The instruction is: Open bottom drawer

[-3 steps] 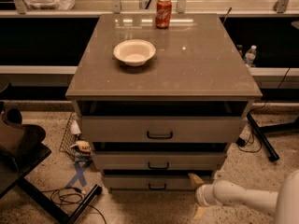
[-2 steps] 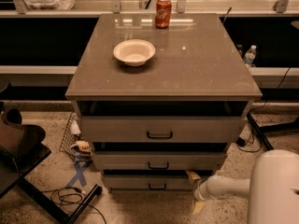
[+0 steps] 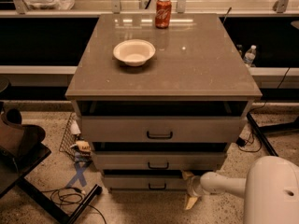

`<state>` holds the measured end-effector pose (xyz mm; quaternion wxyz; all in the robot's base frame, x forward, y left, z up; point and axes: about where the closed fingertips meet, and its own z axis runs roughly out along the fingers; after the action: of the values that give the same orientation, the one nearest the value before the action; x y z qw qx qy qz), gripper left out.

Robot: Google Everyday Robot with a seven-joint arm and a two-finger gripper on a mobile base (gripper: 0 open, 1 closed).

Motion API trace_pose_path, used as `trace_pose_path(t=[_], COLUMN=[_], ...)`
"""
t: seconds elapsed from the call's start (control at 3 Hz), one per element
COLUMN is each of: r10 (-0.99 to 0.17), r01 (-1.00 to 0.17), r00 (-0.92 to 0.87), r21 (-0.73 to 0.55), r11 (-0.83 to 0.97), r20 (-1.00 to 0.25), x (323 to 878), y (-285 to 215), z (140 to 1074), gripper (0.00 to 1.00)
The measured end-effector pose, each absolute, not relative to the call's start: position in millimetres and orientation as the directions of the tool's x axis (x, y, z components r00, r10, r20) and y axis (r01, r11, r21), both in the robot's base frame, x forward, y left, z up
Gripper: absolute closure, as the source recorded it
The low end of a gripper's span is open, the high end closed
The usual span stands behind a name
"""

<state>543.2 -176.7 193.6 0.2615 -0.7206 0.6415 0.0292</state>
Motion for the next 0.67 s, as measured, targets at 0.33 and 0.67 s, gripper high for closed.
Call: trace_pose_path(t=[0.33,0.67], r10=[-0.898,-0.897], r01=[-0.951,-0.953], r00=[0.170,0.170], r21=[-0.305,-0.300], r11=[-0.043,-0.044], r20=[-0.406,-0.409], x=[540.2,540.5], y=[-174.9,-175.1], z=[175.9,173.8], gripper=[0.00,0.00])
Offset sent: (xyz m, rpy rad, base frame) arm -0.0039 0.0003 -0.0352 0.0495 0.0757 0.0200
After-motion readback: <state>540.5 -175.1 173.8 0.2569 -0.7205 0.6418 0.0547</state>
